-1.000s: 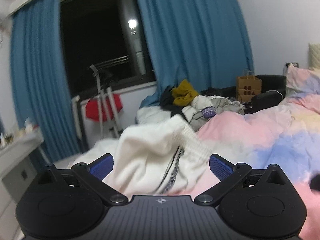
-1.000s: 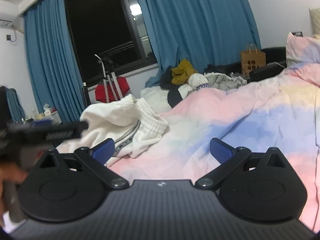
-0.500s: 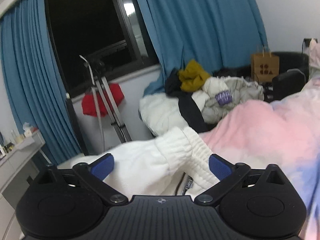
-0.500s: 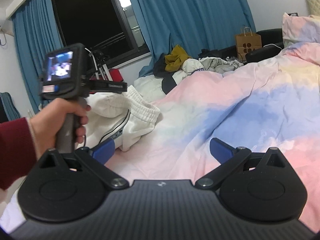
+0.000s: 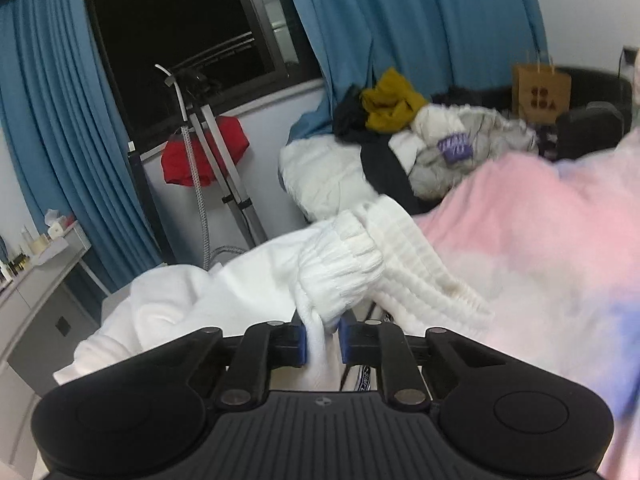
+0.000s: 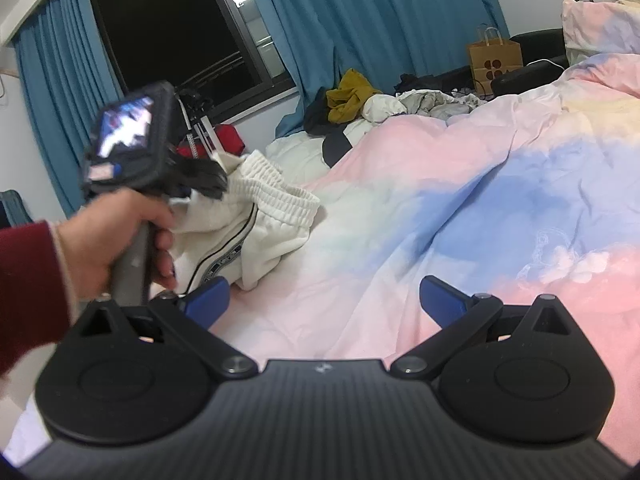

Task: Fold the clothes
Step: 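Grasp one ribbed cuff with the left gripper and lift it, then grasp the other ribbed cuff with the right gripper while left holds its cuff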

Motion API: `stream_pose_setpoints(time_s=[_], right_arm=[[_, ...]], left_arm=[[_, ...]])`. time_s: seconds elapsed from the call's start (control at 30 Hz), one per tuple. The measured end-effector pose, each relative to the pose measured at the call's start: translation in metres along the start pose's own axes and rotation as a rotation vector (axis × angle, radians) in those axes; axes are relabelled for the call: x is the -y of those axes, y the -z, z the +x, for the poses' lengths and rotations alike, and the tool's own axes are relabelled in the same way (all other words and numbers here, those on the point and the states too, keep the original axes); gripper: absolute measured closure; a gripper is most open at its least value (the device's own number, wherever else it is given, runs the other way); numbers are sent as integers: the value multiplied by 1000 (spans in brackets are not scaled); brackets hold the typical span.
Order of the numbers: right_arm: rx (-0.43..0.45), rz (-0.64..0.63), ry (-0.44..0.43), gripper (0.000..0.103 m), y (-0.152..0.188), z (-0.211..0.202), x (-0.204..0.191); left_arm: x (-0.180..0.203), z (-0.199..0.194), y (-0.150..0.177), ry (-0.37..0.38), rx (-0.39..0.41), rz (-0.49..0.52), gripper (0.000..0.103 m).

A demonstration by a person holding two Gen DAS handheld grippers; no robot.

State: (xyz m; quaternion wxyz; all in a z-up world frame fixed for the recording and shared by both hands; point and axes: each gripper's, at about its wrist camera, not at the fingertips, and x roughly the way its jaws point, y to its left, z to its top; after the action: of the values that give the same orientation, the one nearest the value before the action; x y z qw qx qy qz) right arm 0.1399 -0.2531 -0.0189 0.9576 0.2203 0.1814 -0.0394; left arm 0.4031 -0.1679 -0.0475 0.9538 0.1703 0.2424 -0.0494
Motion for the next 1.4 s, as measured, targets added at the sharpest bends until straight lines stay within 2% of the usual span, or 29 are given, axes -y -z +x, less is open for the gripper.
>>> stream_pose_setpoints(time_s=[0.13,0.27,0.37,0.47,0.57,0.67,0.77,0.83,0.97,1.0,1.03,1.07,1.2,1.3,1.33,1.4], right_arm=[[9,-26,-5,0,3,-1,-5],[32,-54,-16,0,3,-5,-11],[46,-66,-31,0,3,-11,-15],[70,-70,-48,0,0,-21,-19],[71,-55,-74,0,-2,-29,-20],[39,-37,-99,0,-1,-32,-21],[-25,-47,-110,0,6,-31,-25],[-80,-66,-140,1,12,-27,-32],[-206,-150,-220,10,30,-16,-53],[-240,-187,-224,14,36,-11,-60],[-274,-224,-227,24,41,-6,-66],[-301,-239,-241,27,45,-3,-70],[-379,-287,-296,27,56,3,-84],[-404,-323,-318,27,60,3,-91],[-411,-328,-314,27,61,5,-91],[-427,-344,-298,27,64,11,-92]], left_arm=[[-24,-67,3,77,64,-19,89],[-58,-144,22,163,105,-63,89],[-90,-198,53,203,108,-119,89],[-129,-241,99,217,102,-209,89],[-172,-259,158,227,53,-358,89],[-210,-257,212,221,-60,-489,88],[-238,-248,247,255,-153,-596,86],[-247,-254,257,280,-153,-634,82],[-241,-268,258,271,-131,-611,78],[-239,-271,257,265,-124,-600,77],[-236,-275,257,260,-118,-590,75],[-234,-278,256,255,-111,-580,74],[-223,-293,254,235,-85,-539,51],[-214,-304,252,217,-60,-497,47],[-208,-310,250,213,-43,-459,43],[-194,-316,246,221,-24,-384,41]])
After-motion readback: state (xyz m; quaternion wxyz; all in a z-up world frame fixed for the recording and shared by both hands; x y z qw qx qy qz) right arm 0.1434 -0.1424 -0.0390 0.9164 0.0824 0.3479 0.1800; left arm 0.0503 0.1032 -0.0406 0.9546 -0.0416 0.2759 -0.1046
